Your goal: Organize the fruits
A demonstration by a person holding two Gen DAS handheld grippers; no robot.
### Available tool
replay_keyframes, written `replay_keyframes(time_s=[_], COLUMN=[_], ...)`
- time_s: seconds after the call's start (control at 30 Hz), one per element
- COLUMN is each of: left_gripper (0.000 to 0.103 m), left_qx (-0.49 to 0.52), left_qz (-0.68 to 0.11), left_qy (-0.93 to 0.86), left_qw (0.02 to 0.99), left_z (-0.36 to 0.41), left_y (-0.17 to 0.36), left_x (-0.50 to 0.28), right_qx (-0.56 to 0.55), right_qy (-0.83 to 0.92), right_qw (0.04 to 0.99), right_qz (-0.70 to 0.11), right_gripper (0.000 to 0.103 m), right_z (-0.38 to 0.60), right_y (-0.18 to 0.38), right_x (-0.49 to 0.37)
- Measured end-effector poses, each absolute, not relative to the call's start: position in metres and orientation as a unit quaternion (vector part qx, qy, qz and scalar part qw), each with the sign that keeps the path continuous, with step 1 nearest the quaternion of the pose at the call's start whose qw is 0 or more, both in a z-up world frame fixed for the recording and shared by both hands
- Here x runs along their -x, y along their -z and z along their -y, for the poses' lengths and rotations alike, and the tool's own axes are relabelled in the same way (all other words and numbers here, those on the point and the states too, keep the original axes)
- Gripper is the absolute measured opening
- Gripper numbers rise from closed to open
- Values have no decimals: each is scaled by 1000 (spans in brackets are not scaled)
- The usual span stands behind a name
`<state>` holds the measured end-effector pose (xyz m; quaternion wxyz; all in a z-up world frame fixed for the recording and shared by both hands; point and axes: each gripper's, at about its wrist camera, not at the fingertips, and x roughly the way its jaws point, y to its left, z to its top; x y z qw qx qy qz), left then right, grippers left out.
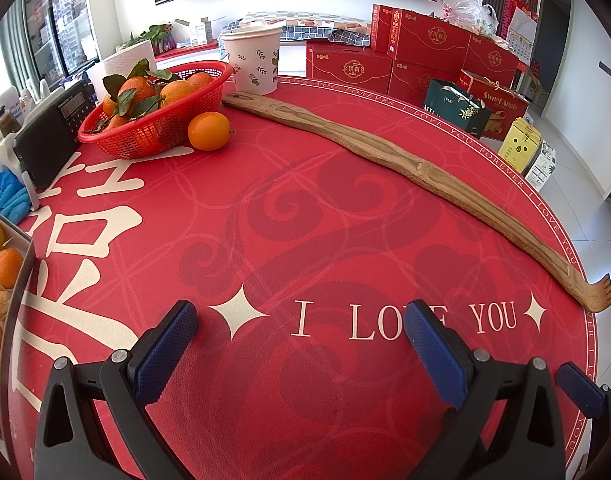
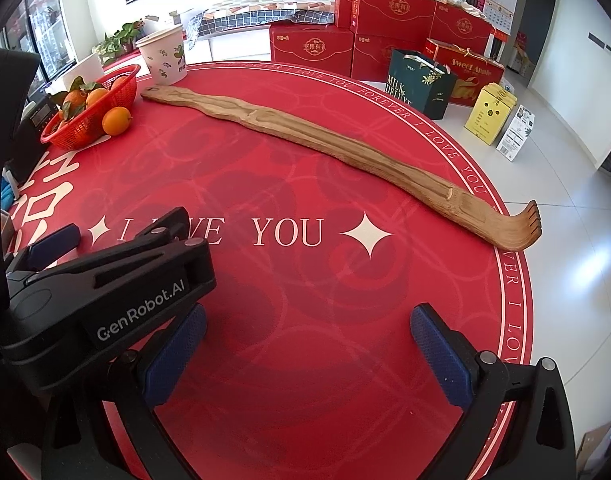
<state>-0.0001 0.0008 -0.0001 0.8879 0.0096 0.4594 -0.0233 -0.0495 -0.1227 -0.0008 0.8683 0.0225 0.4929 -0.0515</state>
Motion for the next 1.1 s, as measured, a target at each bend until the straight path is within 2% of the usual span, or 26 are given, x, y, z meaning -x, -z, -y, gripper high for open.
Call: replay_keyframes(time_s=[1.1], left_gripper=[103], left_qx=[-10], left_qz=[-459], left_qy=[23], left_qw=[888], left_z=[-1], left_y=[0], left_x=[0], right_qx=[-19], right_qy=[47], right_qw=[868], right_qz=[-494], right_gripper=[103], right_z=[115], right_y=[2], right_x=[45])
